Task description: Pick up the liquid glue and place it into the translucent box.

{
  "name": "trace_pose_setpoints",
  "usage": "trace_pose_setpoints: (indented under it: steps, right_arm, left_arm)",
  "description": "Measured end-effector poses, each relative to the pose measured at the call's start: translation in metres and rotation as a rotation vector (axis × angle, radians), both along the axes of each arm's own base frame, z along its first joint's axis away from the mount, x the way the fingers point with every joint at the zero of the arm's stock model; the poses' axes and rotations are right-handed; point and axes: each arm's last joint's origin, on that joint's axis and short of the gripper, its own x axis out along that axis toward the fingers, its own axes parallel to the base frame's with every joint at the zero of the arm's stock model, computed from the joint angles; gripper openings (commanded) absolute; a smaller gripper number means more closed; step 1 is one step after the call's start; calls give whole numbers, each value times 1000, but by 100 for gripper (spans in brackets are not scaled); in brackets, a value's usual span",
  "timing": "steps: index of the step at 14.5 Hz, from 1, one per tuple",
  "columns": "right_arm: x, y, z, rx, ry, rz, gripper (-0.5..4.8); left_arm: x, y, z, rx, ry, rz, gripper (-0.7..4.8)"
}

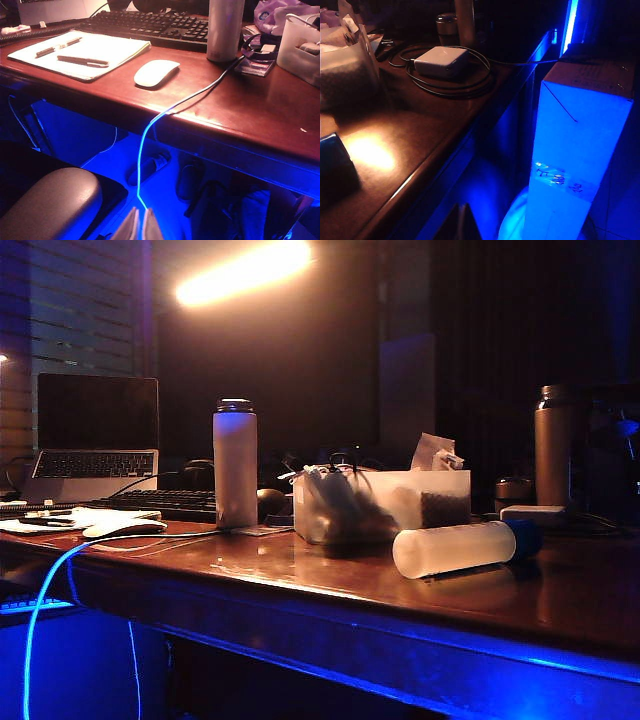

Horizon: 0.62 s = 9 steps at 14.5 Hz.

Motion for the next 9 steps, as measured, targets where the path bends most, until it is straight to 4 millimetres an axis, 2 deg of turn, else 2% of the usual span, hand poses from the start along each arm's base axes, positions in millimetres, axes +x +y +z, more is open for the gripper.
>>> trace_pose_setpoints:
  steps: [6,8,9]
  right_arm:
    - [0,1,0,79,-10,9,-5]
    - [0,1,1,126,-23,4,-5]
    - [-1,1,5,186,-33,-5,-5]
  left_arm:
    - [0,0,0,-1,0,0,24]
    - [1,0,1,-78,-18,11,24]
    - [1,0,10,-149,-82,16,25]
